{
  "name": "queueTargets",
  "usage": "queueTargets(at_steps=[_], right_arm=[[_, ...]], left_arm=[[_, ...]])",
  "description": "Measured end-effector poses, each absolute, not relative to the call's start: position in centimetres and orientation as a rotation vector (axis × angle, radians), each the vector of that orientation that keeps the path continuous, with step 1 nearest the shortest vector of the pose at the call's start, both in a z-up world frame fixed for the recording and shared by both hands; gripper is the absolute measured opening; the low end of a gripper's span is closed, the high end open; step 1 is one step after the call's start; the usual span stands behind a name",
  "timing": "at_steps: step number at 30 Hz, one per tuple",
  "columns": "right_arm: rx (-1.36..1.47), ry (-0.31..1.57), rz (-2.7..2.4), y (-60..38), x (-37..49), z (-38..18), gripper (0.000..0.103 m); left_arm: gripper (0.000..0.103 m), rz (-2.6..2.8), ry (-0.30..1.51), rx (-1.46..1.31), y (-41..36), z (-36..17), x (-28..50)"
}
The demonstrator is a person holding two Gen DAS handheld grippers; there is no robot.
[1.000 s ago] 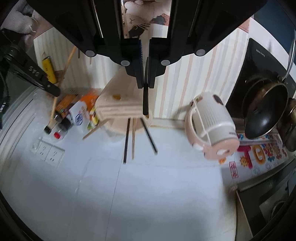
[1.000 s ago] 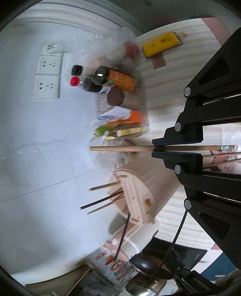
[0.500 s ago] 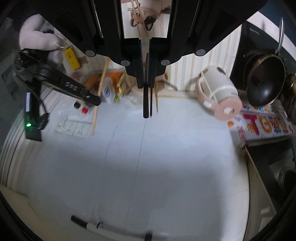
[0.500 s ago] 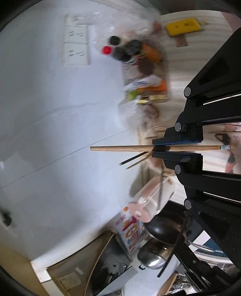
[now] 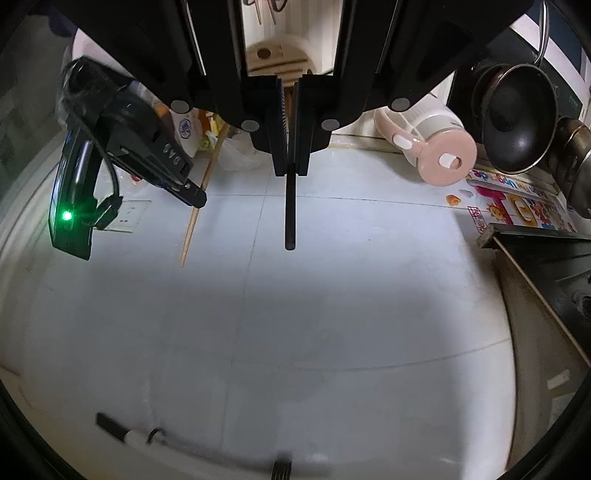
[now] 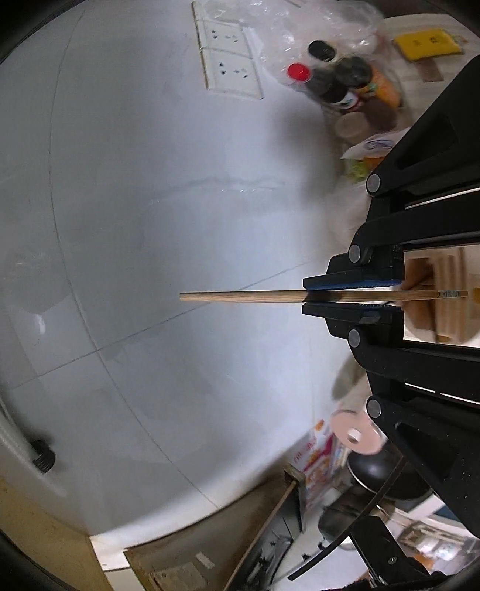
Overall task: Organize utensils
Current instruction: 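Lower both chopsticks into the holder slots and open both tools, then lower left tool and close on a wooden chopstick while right tool grasps another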
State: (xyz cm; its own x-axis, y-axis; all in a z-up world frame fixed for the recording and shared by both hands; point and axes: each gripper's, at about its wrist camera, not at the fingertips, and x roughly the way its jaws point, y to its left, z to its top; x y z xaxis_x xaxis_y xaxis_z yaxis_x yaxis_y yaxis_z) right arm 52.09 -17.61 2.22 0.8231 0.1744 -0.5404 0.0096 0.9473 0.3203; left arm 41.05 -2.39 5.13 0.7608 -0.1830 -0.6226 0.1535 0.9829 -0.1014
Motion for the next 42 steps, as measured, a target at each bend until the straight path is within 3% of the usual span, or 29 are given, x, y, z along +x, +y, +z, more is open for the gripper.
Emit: queueTargets(at_steps=[16,19,20,22,23,24,25,26,28,30,31,32,33,38,42], right_arm=[[0.289,0.602,0.033,-17.1,58.0,-5.1,0.006],[0.285,0.666,0.063,-16.8,58.4,-6.1,0.007],[0.286,0.684,0.071,-16.9,58.3,-6.1,0.01],[0.287,0.715,0.075,-17.1,58.0,-5.8,0.034],[0.295,0.725,0.068,-17.5,57.6,-5.4,0.049],[0.303,0.726,0.064,-17.9,57.2,-4.9,0.053],[0.306,0.727,0.054,-18.4,56.6,-4.2,0.053],[0.309,0.731,0.05,-18.9,55.9,-3.5,0.053],[0.309,0.742,0.033,-19.8,54.7,-2.6,0.054],[0.297,0.752,0.009,-20.7,52.8,-2.0,0.062],[0.295,0.764,-0.013,-21.3,51.5,-1.9,0.065],[0.298,0.773,-0.026,-21.8,50.6,-2.0,0.067],[0.304,0.784,-0.037,-22.3,49.4,-2.3,0.068],[0.352,0.834,-0.074,-24.3,44.4,-5.3,0.081],[0.361,0.919,-0.108,-25.3,41.4,-9.9,0.081]], left_arm=[[0.002,-0.184,0.798,-0.066,-2.7,-1.3,48.3],[0.007,-0.186,0.817,-0.083,-2.7,-1.0,47.7],[0.007,-0.18,0.813,-0.079,-2.7,-0.7,47.4],[0.01,-0.144,0.795,-0.067,-2.4,0.4,46.5],[0.022,-0.136,0.784,-0.068,-2.2,0.9,46.0],[0.047,-0.123,0.773,-0.074,-1.8,1.5,45.3],[0.062,-0.107,0.764,-0.081,-1.5,1.9,44.7],[0.084,-0.094,0.749,-0.093,-1.0,2.3,44.0],[0.087,-0.068,0.718,-0.118,0.1,2.6,42.3],[0.089,-0.062,0.735,-0.138,0.8,2.0,41.0],[0.092,-0.055,0.752,-0.147,1.2,1.3,40.5],[0.102,-0.048,0.769,-0.152,1.4,0.7,40.0],[0.103,-0.043,0.782,-0.154,1.7,-0.2,39.3],[0.103,-0.025,0.88,-0.118,0.9,-5.6,37.0],[0.103,-0.014,0.984,-0.074,-0.5,-11.4,35.6]])
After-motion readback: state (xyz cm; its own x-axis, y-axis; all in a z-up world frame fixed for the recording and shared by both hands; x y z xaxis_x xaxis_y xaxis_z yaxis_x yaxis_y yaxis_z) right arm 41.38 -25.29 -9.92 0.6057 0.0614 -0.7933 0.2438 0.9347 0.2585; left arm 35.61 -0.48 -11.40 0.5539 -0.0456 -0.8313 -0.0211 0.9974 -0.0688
